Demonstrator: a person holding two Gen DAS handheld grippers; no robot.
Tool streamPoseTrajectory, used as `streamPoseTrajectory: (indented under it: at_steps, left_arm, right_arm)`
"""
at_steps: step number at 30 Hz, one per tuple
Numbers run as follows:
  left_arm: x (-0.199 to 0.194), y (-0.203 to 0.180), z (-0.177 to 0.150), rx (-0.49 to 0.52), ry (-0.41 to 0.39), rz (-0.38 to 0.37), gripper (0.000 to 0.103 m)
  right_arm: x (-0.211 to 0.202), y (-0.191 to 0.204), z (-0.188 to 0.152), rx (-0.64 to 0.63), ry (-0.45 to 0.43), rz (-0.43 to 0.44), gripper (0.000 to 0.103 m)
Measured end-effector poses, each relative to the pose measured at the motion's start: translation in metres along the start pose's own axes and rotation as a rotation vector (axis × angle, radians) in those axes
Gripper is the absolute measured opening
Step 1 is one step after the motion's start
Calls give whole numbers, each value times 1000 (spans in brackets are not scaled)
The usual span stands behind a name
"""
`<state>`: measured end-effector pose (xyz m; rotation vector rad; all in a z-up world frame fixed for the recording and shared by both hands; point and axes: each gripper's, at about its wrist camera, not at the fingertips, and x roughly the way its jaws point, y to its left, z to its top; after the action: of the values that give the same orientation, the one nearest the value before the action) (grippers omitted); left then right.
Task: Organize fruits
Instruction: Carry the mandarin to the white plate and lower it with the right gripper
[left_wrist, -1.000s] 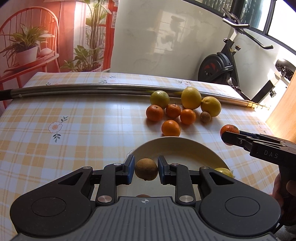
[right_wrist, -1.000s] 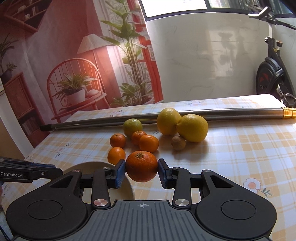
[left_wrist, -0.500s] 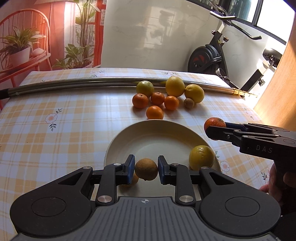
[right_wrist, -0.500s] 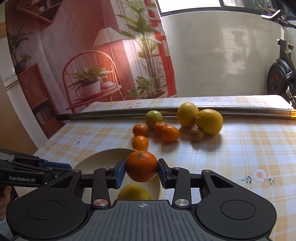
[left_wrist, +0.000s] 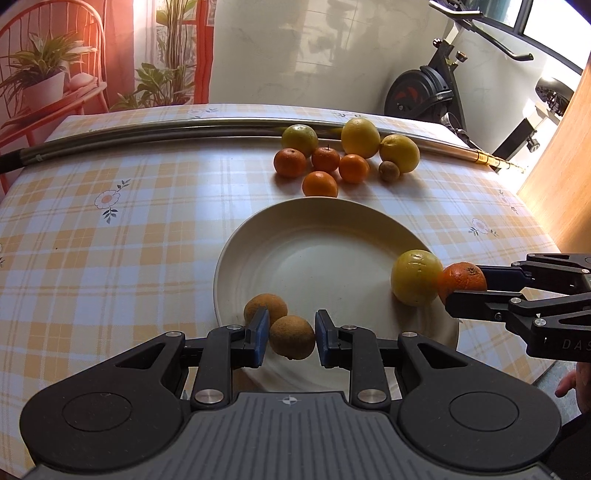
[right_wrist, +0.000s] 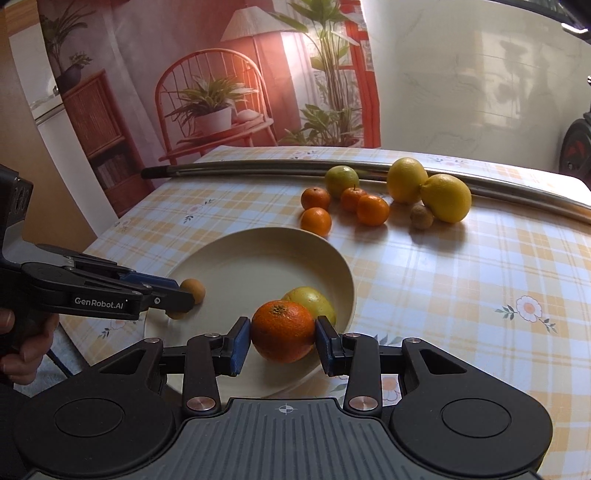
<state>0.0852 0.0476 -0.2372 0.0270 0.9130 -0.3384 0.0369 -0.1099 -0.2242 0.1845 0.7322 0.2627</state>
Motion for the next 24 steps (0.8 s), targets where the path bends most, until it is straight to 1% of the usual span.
streamPoseTrajectory:
  at_steps: [4, 9, 18, 24]
  left_arm:
    - [5, 1, -3, 4, 10, 13, 28]
    - [9, 2, -3, 12, -1, 33, 28]
    - [17, 2, 5, 66, -49, 84, 28]
    - [25, 4, 13, 83, -75, 99, 28]
  right_arm:
    - [8, 4, -3, -18, 42, 16, 35]
    - [23, 3, 0, -41, 77, -18, 35]
    - [44, -6, 12, -63, 62, -56, 34]
    - [56, -8, 21, -86, 40, -86, 34]
